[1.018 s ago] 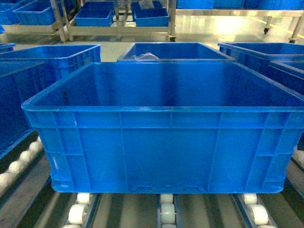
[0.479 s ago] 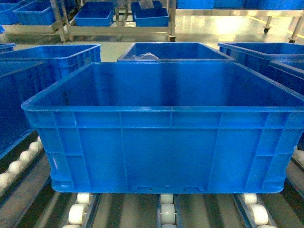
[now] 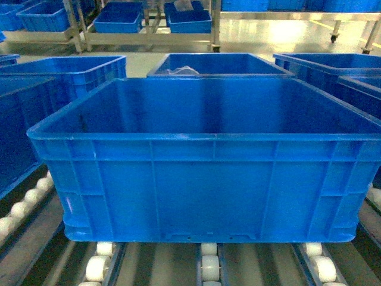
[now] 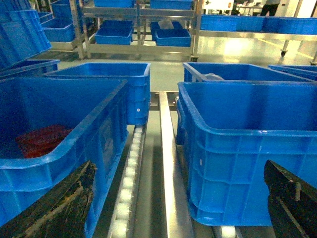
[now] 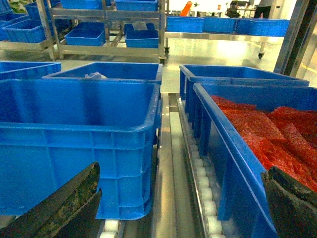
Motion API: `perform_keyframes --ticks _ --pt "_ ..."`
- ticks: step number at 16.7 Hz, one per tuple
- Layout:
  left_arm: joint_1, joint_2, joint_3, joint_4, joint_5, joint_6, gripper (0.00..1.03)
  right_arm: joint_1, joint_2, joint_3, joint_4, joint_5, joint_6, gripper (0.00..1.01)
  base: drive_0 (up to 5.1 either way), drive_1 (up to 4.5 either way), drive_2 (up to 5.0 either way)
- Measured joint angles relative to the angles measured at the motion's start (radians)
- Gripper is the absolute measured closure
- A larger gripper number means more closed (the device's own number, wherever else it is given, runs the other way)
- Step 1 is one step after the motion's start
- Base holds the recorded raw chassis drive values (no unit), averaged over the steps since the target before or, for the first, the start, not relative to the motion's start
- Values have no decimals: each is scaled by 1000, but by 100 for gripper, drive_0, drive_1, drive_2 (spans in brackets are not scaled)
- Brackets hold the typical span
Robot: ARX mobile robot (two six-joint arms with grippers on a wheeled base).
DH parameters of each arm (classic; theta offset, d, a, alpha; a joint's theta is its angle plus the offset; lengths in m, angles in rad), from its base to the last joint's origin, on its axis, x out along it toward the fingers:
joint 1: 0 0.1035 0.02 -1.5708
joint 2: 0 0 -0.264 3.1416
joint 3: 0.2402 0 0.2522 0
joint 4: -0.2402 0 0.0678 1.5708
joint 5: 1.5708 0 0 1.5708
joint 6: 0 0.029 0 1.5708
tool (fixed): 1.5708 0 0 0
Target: Place box next to blue box on left shelf
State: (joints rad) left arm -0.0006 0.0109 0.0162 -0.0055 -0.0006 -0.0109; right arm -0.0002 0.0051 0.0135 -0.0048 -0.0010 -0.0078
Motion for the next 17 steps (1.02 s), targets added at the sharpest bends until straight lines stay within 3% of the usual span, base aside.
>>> perform_keyframes --ticks 17 --pt "0 0 0 0 0 0 5 0 0 0 0 0 0 3 0 0 0"
